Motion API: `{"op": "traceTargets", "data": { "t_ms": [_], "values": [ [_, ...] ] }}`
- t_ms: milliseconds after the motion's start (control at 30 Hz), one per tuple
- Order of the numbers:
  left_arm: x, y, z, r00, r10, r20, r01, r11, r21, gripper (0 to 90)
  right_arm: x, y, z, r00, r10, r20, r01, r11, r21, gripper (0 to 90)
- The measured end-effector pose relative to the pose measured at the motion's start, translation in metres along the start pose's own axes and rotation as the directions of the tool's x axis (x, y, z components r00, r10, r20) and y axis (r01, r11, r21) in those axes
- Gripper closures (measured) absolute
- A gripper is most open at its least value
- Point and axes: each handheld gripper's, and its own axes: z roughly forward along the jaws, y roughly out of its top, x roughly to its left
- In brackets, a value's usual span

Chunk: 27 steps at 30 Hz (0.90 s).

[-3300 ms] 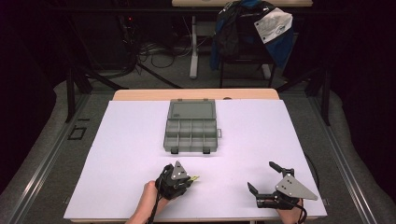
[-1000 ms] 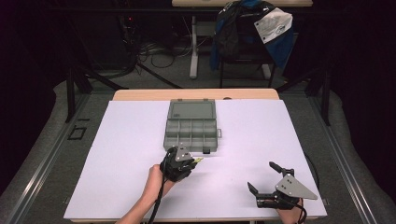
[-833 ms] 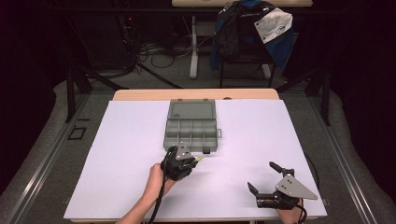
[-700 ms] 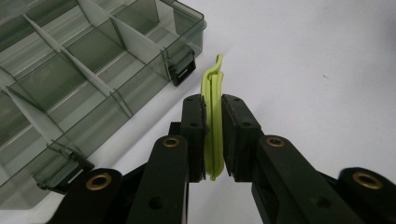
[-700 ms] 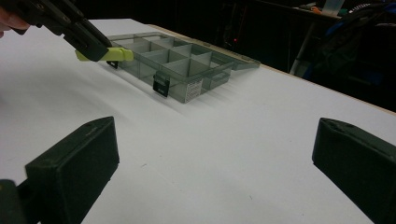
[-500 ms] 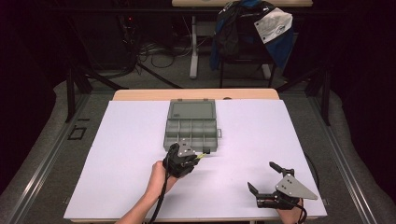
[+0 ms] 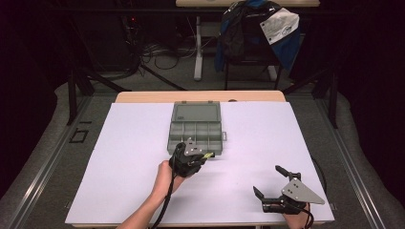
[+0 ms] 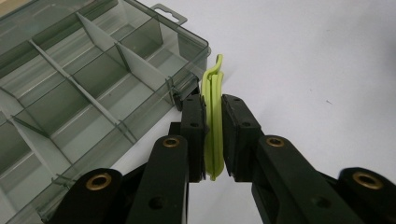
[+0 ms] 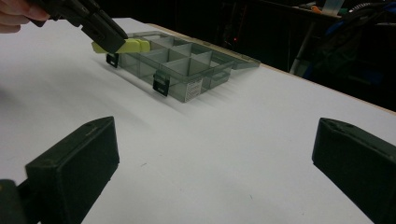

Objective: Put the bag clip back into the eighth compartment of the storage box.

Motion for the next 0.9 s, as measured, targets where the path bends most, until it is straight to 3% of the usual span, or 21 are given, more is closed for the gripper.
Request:
{"op": "traceTargets", "data": {
  "t_ms": [900],
  "values": [
    [0.007, 0.021, 0.005, 1.0000, -0.003, -0.005, 0.003, 0.9998, -0.021, 79.8, 0.000, 0.000, 0.001, 1.0000, 0.000, -0.006, 0.000, 1.000, 0.004, 0.0]
  ]
}}
